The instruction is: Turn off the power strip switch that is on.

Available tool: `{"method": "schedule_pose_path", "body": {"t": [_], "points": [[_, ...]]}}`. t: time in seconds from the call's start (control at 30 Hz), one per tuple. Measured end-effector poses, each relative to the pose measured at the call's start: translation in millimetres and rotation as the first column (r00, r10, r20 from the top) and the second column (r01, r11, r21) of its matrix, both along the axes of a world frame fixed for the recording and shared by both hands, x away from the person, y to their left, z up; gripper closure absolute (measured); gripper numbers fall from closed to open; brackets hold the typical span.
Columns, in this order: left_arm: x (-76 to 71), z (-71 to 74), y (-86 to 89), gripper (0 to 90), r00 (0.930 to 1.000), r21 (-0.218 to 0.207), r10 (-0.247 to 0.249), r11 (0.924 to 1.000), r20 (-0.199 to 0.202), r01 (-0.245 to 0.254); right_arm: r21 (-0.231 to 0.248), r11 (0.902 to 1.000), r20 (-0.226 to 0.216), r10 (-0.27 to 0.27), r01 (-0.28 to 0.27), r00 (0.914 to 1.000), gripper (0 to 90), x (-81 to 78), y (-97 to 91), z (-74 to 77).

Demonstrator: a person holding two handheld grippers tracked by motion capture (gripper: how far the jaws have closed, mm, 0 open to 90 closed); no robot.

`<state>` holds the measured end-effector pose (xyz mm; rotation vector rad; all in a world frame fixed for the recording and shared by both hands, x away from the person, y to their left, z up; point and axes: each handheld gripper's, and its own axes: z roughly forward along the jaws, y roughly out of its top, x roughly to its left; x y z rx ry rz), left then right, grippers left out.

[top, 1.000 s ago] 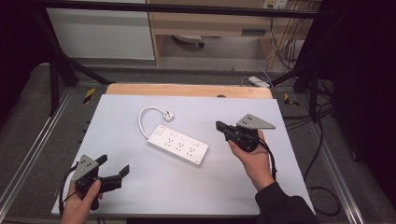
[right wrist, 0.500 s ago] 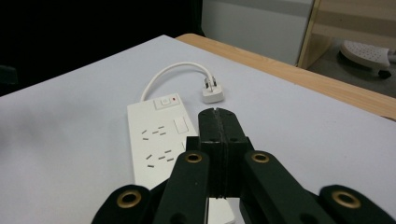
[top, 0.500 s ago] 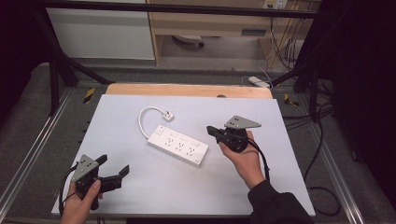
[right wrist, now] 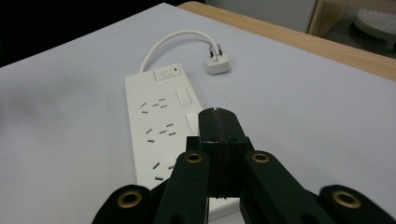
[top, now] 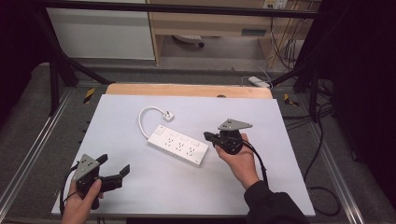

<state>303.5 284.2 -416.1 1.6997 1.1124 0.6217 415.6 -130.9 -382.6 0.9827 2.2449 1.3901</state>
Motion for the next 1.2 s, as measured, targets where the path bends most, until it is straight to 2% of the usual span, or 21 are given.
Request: {"method": "schedule_pose_path", "body": {"t": [0.5,1.2], "points": [[0.6,0.2,-0.8,5.3,1.0000,0.001,-0.003,1.0000,0.001,0.003,-0.027,0.9996,-0.063,-0.013,0.012,0.9979,90.0,5.9,5.3,-25.1],[0.8,0.4,-1.5,5.3,1.0000,0.002,-0.007,1.0000,0.002,0.007,-0.038,0.9987,-0.099,-0.038,0.035,0.9944,90.0,22.8,20.7,-46.8]]}}
